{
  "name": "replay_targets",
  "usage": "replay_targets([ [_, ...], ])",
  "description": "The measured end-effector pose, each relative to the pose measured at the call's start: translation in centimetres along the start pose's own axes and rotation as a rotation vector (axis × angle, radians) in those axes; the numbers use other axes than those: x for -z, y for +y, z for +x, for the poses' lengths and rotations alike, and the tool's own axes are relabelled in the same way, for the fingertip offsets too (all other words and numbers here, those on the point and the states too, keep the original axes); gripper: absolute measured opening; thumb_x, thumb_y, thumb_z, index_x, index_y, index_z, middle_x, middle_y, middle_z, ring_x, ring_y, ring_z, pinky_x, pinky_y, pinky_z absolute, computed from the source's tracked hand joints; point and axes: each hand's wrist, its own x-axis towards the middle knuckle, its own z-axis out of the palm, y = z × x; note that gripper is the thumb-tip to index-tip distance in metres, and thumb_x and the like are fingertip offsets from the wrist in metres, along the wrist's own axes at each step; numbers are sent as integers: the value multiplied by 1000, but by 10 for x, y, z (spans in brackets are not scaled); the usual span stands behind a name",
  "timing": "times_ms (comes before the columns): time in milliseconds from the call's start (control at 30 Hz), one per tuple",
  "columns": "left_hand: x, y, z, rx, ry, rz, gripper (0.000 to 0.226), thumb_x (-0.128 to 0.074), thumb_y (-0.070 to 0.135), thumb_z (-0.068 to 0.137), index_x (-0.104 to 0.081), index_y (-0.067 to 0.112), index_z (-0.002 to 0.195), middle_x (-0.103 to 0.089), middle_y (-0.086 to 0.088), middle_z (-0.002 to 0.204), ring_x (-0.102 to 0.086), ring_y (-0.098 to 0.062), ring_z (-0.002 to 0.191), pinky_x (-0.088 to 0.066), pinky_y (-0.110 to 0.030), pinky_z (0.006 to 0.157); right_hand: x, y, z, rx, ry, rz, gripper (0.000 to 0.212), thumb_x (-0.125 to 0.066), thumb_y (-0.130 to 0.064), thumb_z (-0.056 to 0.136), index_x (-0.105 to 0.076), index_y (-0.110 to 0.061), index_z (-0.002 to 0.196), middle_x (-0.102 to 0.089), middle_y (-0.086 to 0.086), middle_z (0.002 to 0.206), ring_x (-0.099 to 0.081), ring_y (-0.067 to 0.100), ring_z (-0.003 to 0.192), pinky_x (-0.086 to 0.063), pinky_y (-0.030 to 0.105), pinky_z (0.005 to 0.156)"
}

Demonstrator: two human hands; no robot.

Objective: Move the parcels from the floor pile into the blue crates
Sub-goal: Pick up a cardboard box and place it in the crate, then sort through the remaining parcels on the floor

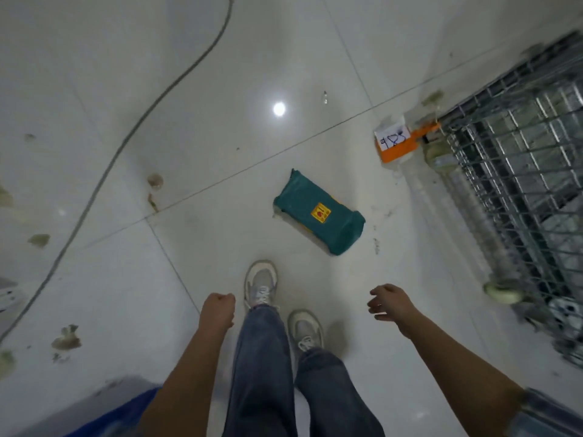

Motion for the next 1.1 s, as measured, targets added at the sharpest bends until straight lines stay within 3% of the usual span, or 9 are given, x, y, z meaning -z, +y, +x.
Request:
replay_targets([
  [100,-5,30,11,-109,5,228,17,-44,13,90,-54,2,82,-63,-28,100,-59,-30,84,-49,-43,87,0,-4,9,-52,26,60,15,-43,-12,95,-52,-1,99,-57,12,77,-53,20,63,-44,28,58],
  [200,-16,65,18,-247,15,515,27,-42,17,93,-56,-1,108,-61,-20,112,-58,-33,105,-43,-35,89,-6,-13,23,-67,30,146,16,-43,-14,95,-51,-2,101,-57,14,85,-53,22,71,-47,30,64],
  [333,-48,108,48,-315,-21,583,31,-45,18,93,-55,2,118,-61,-21,119,-58,-36,108,-46,-38,92,-23,-30,60,-70,22,210,23,-40,-15,96,-51,3,105,-57,26,118,-57,38,107,-45,47,99],
  [500,-107,149,102,-418,-40,727,51,-44,23,96,-34,9,143,-44,-16,142,-45,-31,128,-35,-36,104,-50,-50,133,-27,-19,269,45,-41,-24,95,-40,-6,136,-48,11,133,-50,26,112,-43,40,97],
  [600,-143,169,137,-459,-70,682,55,-48,24,94,-32,4,143,-41,-18,143,-44,-34,128,-37,-35,100,-55,-60,177,69,-11,321,39,-43,-17,94,-45,-7,131,-56,7,115,-50,19,97,-43,33,83],
  [800,-178,184,193,-518,-93,625,54,-54,22,84,-41,4,133,-52,-18,129,-54,-34,114,-48,-42,94,-63,-67,237,82,-55,460,48,-44,-17,93,-37,-13,140,-52,5,134,-52,19,107,-42,28,83],
  [933,-183,177,192,-451,-154,507,65,-58,36,79,-41,6,134,-51,-15,132,-52,-31,118,-45,-44,101,-65,-70,245,17,-146,590,27,-45,-27,95,-45,-22,121,-58,-8,101,-54,9,88,-41,21,69],
  [1000,-175,172,184,-415,-145,482,80,-58,50,65,-43,10,133,-51,-13,129,-52,-30,117,-45,-48,101,-65,-69,241,3,-171,619,28,-50,-35,92,-45,-24,117,-58,-9,98,-54,9,91,-43,23,78],
  [1100,-162,167,163,-381,-151,398,86,-60,53,56,-45,9,129,-51,-13,126,-54,-27,112,-48,-41,96,-59,-66,222,4,-154,605,49,-60,-44,85,-41,-21,124,-56,-1,116,-54,21,107,-47,44,94],
])
